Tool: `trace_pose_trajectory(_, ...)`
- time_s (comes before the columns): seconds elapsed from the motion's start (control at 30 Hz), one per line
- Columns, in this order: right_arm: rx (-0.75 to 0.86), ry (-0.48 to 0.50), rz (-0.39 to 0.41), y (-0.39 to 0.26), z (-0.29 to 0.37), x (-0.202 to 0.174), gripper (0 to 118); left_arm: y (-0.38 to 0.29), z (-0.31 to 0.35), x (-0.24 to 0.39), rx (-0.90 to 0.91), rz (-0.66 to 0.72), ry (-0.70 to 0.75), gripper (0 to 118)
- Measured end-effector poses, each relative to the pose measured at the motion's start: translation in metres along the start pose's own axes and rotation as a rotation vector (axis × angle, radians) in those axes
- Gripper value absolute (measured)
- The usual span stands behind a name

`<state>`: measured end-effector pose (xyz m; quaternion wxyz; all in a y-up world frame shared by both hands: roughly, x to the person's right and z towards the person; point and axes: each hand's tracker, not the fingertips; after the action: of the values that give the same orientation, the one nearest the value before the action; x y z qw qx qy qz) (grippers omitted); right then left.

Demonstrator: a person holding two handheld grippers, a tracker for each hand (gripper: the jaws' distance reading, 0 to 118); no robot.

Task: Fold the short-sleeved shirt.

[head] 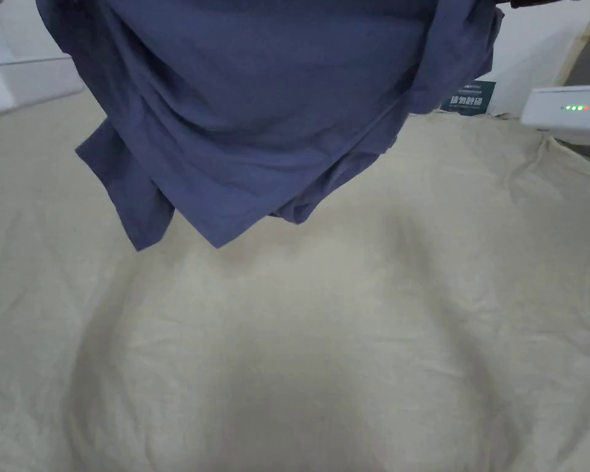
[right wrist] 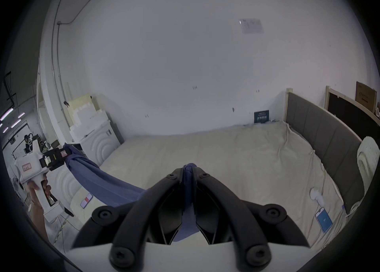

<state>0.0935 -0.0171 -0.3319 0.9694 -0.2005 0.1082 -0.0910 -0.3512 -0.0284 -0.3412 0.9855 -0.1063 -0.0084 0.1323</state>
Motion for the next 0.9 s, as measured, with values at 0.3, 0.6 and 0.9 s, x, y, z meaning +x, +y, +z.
trace_pose_trajectory(0.3, -0.001, -0.086, -0.015, 0.042, -0.024, -0.001, 7, 0.038, -0.062, 0.024, -0.028, -0.069, 0.075, 7)
trace_pose_trajectory(0.6, 0.008, -0.242, 0.026, 0.062, -0.115, 0.006, 7, 0.027, -0.182, 0.068, -0.006, -0.223, 0.219, 7)
trace_pose_trajectory(0.9, 0.032, -0.302, -0.001, 0.019, -0.197, 0.040, 7, -0.042, -0.275, 0.076, -0.002, -0.313, 0.259, 7)
